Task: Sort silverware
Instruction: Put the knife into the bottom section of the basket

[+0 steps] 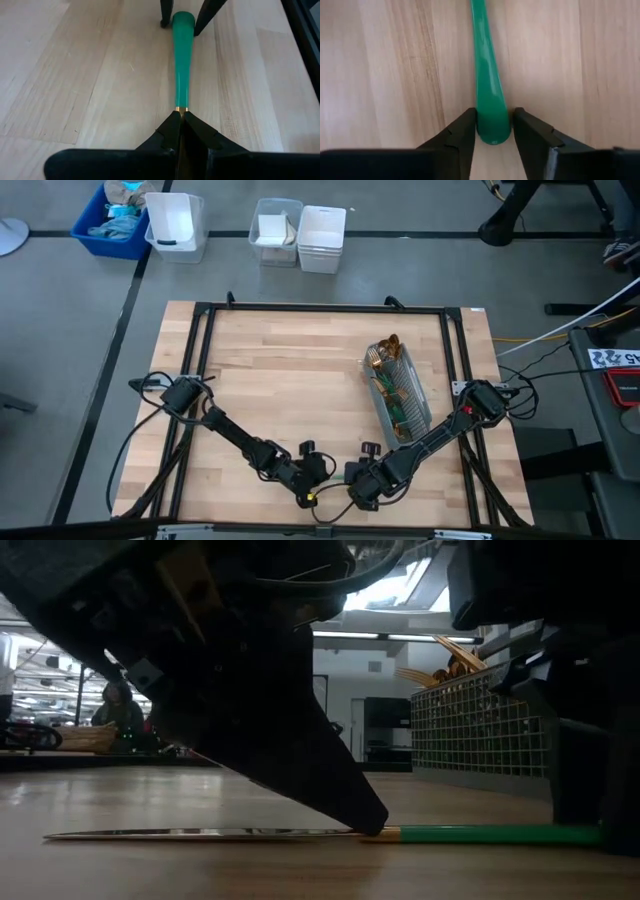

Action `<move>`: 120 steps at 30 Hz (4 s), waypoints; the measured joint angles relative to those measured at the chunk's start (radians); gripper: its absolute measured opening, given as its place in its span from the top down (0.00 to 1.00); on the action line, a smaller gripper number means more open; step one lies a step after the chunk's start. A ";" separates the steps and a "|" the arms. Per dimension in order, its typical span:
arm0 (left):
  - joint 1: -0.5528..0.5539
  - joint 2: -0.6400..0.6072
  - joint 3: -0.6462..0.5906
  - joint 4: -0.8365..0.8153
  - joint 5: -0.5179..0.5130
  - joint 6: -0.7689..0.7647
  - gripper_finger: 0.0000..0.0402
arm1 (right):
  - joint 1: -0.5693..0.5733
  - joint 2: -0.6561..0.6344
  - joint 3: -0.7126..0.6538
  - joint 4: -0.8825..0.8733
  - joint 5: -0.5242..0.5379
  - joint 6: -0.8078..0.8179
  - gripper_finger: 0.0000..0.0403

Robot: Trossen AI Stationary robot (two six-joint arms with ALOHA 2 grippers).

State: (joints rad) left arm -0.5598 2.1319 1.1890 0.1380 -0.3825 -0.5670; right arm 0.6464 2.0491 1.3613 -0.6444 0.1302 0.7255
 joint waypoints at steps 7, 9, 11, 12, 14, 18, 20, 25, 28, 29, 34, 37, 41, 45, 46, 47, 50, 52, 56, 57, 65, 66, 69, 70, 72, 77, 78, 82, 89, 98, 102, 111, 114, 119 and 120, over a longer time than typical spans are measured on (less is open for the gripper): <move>-0.009 -0.004 -0.003 0.064 0.004 0.154 0.97 | 0.000 0.001 0.000 0.003 -0.014 -0.005 0.82; -0.009 -0.009 -0.003 0.067 0.005 0.174 0.97 | 0.000 0.001 0.000 0.005 -0.019 0.000 0.84; -0.010 -0.011 -0.003 0.072 0.014 0.179 0.97 | 0.003 0.002 0.000 0.014 -0.026 0.003 0.85; -0.010 -0.011 -0.003 0.072 0.012 0.179 0.97 | 0.003 0.002 0.000 0.017 -0.029 0.002 0.85; -0.011 -0.011 -0.003 0.073 0.013 0.180 0.97 | -0.001 0.002 -0.001 0.021 -0.052 0.003 0.86; -0.017 -0.011 -0.003 0.077 0.009 0.205 0.97 | -0.001 0.002 -0.001 0.024 -0.071 0.003 0.90; -0.021 -0.011 -0.003 0.077 0.006 0.208 0.97 | -0.001 0.002 -0.001 0.026 -0.072 0.003 0.93; -0.023 -0.012 -0.002 0.077 0.006 0.208 0.97 | -0.001 0.000 0.001 0.030 -0.061 0.002 0.97; -0.023 -0.013 -0.001 0.078 0.004 0.208 0.97 | -0.001 0.000 0.010 0.030 -0.063 -0.006 0.97; -0.022 -0.013 -0.001 0.078 0.003 0.208 0.97 | -0.001 0.000 0.012 0.032 -0.068 -0.017 0.97; -0.022 -0.014 0.000 0.063 0.002 0.208 0.97 | -0.001 0.003 0.012 0.060 -0.090 -0.024 0.89; -0.022 -0.015 0.000 0.038 0.000 0.199 0.97 | -0.001 0.003 0.012 0.063 -0.090 -0.024 0.81; -0.020 -0.019 0.002 -0.007 -0.003 0.160 0.97 | -0.008 0.003 0.013 0.077 -0.098 -0.024 0.73; -0.020 -0.019 0.003 -0.018 -0.005 0.150 0.97 | -0.013 0.007 0.051 0.038 -0.101 -0.026 0.71; -0.020 -0.019 0.003 -0.018 -0.005 0.150 0.97 | -0.013 0.007 0.067 0.019 -0.101 -0.029 0.71; -0.020 -0.019 0.003 -0.018 -0.006 0.149 0.97 | -0.013 0.008 0.086 -0.002 -0.100 -0.042 0.71; -0.020 -0.019 0.003 -0.019 -0.005 0.148 0.97 | -0.013 0.007 0.151 -0.075 -0.098 -0.106 0.73; -0.020 -0.019 0.003 -0.019 -0.005 0.148 0.97 | -0.012 0.007 0.172 -0.102 -0.071 -0.123 0.74; -0.020 -0.019 0.003 -0.020 -0.004 0.147 0.97 | -0.012 0.007 0.177 -0.112 -0.025 -0.125 0.75; -0.020 -0.019 0.003 -0.021 -0.003 0.147 0.97 | -0.013 0.007 0.173 -0.110 -0.028 -0.125 0.75; -0.020 -0.019 0.002 -0.021 -0.002 0.146 0.97 | -0.012 0.005 0.108 -0.115 -0.037 -0.025 0.75; -0.020 -0.019 0.002 -0.021 -0.002 0.146 0.97 | -0.012 0.005 0.101 -0.116 -0.037 -0.025 0.75; -0.020 -0.018 0.002 -0.022 -0.002 0.146 0.97 | -0.013 0.005 0.090 -0.096 -0.068 -0.023 0.75; -0.020 -0.018 0.002 -0.022 -0.002 0.146 0.97 | -0.013 0.004 0.088 -0.085 -0.087 -0.023 0.75; -0.020 -0.018 0.002 -0.022 -0.001 0.146 0.97 | -0.012 0.004 0.087 -0.074 -0.105 -0.023 0.75; -0.020 -0.018 0.001 -0.022 -0.001 0.146 0.97 | -0.014 0.003 0.087 -0.070 -0.109 -0.023 0.75; -0.020 -0.018 0.001 -0.022 -0.001 0.146 0.97 | -0.014 0.003 0.087 -0.070 -0.108 -0.023 0.75; -0.020 -0.017 0.001 -0.022 -0.001 0.146 0.97 | -0.014 0.003 0.087 -0.070 -0.098 -0.021 0.75; -0.020 -0.017 0.001 -0.022 -0.001 0.143 0.97 | -0.014 0.002 0.074 -0.052 -0.098 0.008 0.75; -0.020 -0.016 0.001 -0.023 0.000 0.143 0.97 | -0.019 -0.004 0.019 0.033 -0.142 0.045 0.75; -0.020 -0.016 0.001 -0.023 0.000 0.143 0.97 | -0.018 -0.003 0.018 0.044 -0.122 0.048 0.75; -0.020 -0.016 0.001 -0.023 0.000 0.143 0.97 | -0.026 0.001 0.027 0.047 -0.176 0.055 0.75; -0.020 -0.016 0.001 -0.023 0.000 0.143 0.97 | -0.026 0.001 0.028 0.046 -0.175 0.049 0.75; -0.020 -0.016 0.001 -0.022 0.001 0.143 0.97 | -0.027 0.002 0.028 0.049 -0.189 0.053 0.71; -0.020 -0.016 0.001 -0.022 0.001 0.143 0.97 | -0.027 0.002 0.028 0.051 -0.197 0.053 0.69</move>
State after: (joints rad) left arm -0.5797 2.1159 1.1896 0.1158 -0.3817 -0.4236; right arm 0.6189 2.0511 1.3891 -0.5931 -0.0669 0.7788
